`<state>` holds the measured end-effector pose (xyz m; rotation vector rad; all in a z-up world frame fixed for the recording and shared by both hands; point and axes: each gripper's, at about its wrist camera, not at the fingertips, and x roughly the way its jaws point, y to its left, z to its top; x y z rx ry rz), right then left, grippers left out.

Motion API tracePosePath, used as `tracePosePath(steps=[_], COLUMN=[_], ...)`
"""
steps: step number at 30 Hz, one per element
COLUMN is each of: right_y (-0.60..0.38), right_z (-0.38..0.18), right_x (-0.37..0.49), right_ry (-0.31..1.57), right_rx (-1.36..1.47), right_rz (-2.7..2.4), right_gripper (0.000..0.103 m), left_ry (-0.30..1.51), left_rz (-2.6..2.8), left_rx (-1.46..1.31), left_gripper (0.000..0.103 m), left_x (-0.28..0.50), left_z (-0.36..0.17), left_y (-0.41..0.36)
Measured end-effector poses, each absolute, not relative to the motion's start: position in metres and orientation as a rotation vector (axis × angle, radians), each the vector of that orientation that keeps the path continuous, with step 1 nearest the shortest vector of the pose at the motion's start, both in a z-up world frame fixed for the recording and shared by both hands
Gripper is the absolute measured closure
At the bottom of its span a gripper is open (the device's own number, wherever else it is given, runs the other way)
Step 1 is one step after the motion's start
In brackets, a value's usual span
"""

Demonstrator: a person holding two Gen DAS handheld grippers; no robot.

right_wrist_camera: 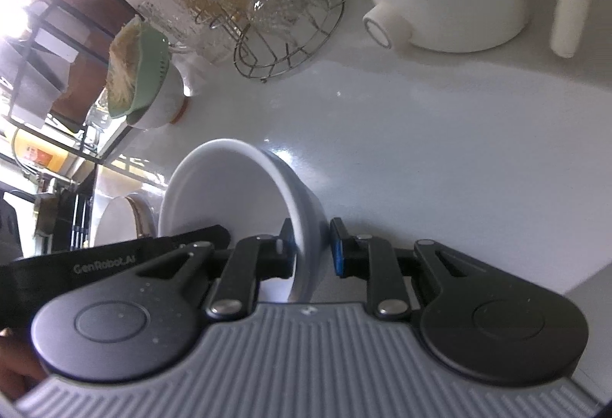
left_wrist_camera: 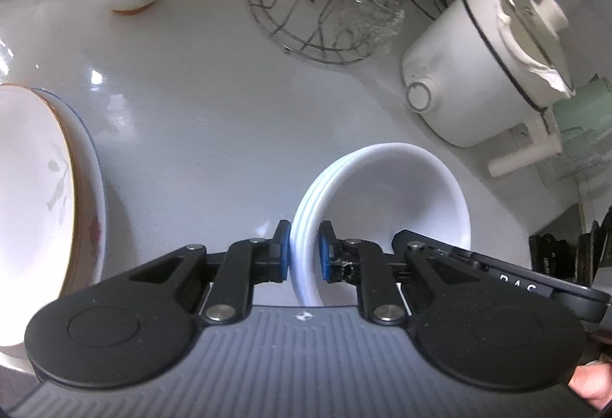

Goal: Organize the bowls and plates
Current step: 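Tilt the white bowl and lower it toward the plate stack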

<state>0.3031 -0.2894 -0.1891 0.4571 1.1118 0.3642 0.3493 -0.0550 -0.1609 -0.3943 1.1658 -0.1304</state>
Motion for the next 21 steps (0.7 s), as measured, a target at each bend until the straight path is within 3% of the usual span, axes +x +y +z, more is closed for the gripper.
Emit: tracePosePath(steps=[21], right_y=[-0.297], right_z=[-0.154], right_x=[0.255], right_ry=[1.072], right_rx=[0.475], right_rz=[0.301], right_gripper=[0.081], left_ry=[1.202], left_rz=[-0.209], left_rx=[-0.35], left_gripper=[0.085], left_x=[0.32], left_z=[-0.125], left_y=[-0.059])
